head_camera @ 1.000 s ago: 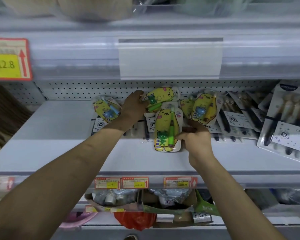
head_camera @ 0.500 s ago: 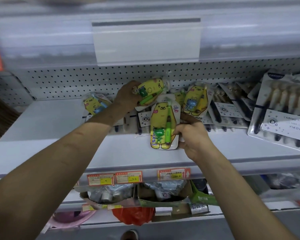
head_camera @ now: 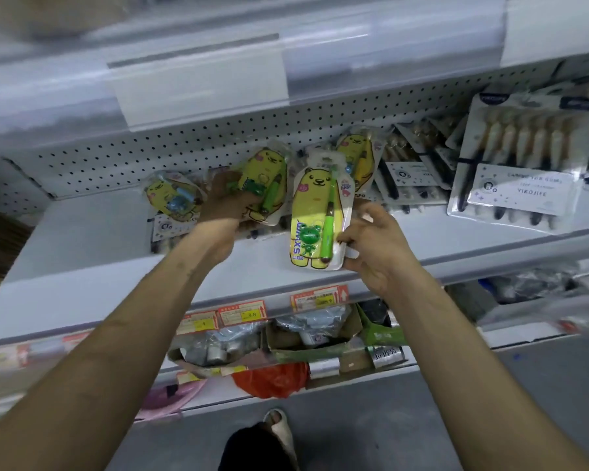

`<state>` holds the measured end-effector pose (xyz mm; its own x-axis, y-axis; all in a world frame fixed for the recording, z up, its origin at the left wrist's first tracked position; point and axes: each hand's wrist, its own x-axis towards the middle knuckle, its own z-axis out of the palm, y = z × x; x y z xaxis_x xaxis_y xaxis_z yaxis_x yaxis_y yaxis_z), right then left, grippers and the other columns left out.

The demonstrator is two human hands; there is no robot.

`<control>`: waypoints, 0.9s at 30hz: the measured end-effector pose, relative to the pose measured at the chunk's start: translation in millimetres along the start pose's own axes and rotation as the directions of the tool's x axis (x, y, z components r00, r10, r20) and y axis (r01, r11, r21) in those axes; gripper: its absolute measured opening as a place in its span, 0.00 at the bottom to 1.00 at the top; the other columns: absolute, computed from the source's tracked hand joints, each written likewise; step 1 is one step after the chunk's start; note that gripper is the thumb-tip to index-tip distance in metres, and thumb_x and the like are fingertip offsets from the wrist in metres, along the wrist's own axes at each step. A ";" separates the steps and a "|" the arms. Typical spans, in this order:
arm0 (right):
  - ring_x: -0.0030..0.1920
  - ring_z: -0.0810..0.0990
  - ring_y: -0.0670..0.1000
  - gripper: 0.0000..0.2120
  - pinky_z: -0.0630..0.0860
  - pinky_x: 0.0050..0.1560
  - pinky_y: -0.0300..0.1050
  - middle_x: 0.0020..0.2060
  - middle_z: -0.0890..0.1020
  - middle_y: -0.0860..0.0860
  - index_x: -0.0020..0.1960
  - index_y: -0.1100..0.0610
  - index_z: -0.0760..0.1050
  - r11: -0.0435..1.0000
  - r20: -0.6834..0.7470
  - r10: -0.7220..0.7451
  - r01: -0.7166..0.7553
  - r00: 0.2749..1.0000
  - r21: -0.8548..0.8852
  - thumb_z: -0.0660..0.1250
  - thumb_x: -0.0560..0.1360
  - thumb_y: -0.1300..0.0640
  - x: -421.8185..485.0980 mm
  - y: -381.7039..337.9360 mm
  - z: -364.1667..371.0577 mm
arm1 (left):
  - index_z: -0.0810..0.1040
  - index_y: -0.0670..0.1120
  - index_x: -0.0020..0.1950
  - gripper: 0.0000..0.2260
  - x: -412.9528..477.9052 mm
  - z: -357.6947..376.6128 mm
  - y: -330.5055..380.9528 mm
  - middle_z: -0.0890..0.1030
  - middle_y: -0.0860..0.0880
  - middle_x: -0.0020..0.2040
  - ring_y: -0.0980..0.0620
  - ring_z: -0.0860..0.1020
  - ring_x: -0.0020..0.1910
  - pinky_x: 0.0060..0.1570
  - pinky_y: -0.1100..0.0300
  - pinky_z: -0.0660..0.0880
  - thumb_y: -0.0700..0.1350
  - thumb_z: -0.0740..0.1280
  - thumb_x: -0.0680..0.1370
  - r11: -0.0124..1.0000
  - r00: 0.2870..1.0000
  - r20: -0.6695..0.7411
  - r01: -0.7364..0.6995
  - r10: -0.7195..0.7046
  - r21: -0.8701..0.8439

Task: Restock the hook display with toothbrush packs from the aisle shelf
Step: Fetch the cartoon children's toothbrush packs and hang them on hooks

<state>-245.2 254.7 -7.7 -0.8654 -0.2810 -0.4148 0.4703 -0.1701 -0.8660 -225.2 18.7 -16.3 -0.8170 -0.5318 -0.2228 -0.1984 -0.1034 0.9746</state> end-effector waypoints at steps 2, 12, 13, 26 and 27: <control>0.38 0.82 0.56 0.24 0.76 0.25 0.42 0.49 0.84 0.60 0.61 0.56 0.75 1.000 -0.025 0.002 -0.002 1.000 0.005 0.56 0.75 0.79 -14.3 -4.5 -17.8 | 0.81 0.41 0.62 0.12 -25.9 9.7 -5.1 0.87 0.42 0.58 0.45 0.86 0.52 0.44 0.53 0.83 0.32 0.69 0.79 0.993 0.992 0.087 0.101 -0.095 -0.065; 0.42 0.84 0.57 0.25 0.81 0.36 0.49 0.49 0.86 0.57 0.63 0.52 0.77 0.998 -0.124 -0.030 0.023 0.992 -0.065 0.60 0.76 0.76 -104.6 -36.2 -203.9 | 0.65 0.45 0.60 0.23 -163.3 138.2 -10.6 0.85 0.36 0.56 0.37 0.87 0.48 0.43 0.41 0.85 0.23 0.68 0.75 0.977 0.959 0.235 0.187 -0.159 -0.101; 0.44 0.85 0.58 0.25 0.80 0.33 0.48 0.48 0.86 0.54 0.62 0.51 0.78 0.997 -0.135 -0.041 0.032 0.990 -0.070 0.60 0.76 0.76 -113.2 -41.1 -226.5 | 0.65 0.45 0.59 0.23 -177.8 158.7 -12.3 0.85 0.36 0.56 0.37 0.86 0.48 0.44 0.40 0.85 0.23 0.68 0.75 0.975 0.955 0.248 0.193 -0.161 -0.109; 0.50 0.87 0.58 0.27 0.85 0.48 0.61 0.55 0.86 0.57 0.68 0.47 0.76 0.986 -0.281 -0.162 0.167 0.946 -0.005 0.60 0.79 0.74 -194.5 -142.7 -510.4 | 0.67 0.51 0.73 0.33 -295.0 468.6 1.8 0.79 0.40 0.70 0.34 0.81 0.64 0.54 0.36 0.83 0.23 0.67 0.76 0.967 0.790 0.596 0.241 -0.143 -0.088; 0.51 0.87 0.59 0.27 0.85 0.46 0.59 0.54 0.86 0.56 0.68 0.47 0.76 0.984 -0.306 -0.168 0.180 0.937 0.012 0.61 0.79 0.74 -195.1 -150.1 -531.1 | 0.67 0.51 0.73 0.33 -299.4 495.2 6.1 0.79 0.41 0.70 0.35 0.82 0.64 0.53 0.37 0.83 0.23 0.67 0.76 0.968 0.770 0.622 0.240 -0.141 -0.078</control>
<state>-238.8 836.7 54.8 -0.9428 0.0545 -0.3288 0.3087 -0.2289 -0.9232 -249.9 593.5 46.0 -0.9380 0.1273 -0.3224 -0.3461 -0.2935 0.8911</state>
